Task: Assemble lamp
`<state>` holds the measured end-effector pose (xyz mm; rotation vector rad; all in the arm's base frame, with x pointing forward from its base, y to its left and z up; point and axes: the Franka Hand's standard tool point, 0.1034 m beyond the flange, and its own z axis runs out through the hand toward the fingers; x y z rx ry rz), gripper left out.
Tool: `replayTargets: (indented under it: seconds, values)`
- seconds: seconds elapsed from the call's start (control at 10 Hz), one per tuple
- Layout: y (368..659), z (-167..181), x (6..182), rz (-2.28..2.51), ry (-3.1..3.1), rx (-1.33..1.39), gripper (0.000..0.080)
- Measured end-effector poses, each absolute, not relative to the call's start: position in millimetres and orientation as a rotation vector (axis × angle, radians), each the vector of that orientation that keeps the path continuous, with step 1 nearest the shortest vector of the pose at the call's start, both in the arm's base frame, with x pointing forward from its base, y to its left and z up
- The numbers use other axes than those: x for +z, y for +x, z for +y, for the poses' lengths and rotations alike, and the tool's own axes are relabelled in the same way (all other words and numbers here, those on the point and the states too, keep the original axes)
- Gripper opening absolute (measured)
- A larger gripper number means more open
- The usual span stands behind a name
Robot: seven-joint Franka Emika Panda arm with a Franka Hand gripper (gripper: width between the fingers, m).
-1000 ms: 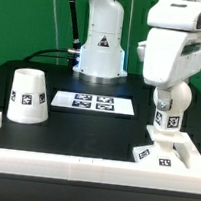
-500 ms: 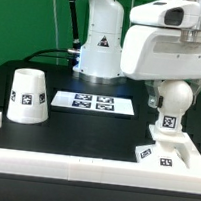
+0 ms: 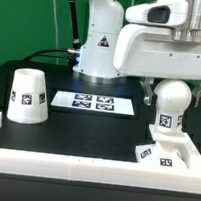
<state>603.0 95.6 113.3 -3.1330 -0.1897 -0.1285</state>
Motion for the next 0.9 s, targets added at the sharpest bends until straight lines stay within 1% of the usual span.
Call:
replayTargets:
  seconds: [0.1,0.3,0.5,0.9]
  values:
    - [603.1,94.8,113.3,-0.107,-3.135,-0.128,0.0577]
    - [599.4,95.2,112.6,0.322,-3.117,-0.113,0.0577]
    - [595.3,97.8,111.4,0.651,-3.06,-0.069,0.0578]
    - [593.0,102.1,111.0,1.182,-2.875,0.023,0.0578]
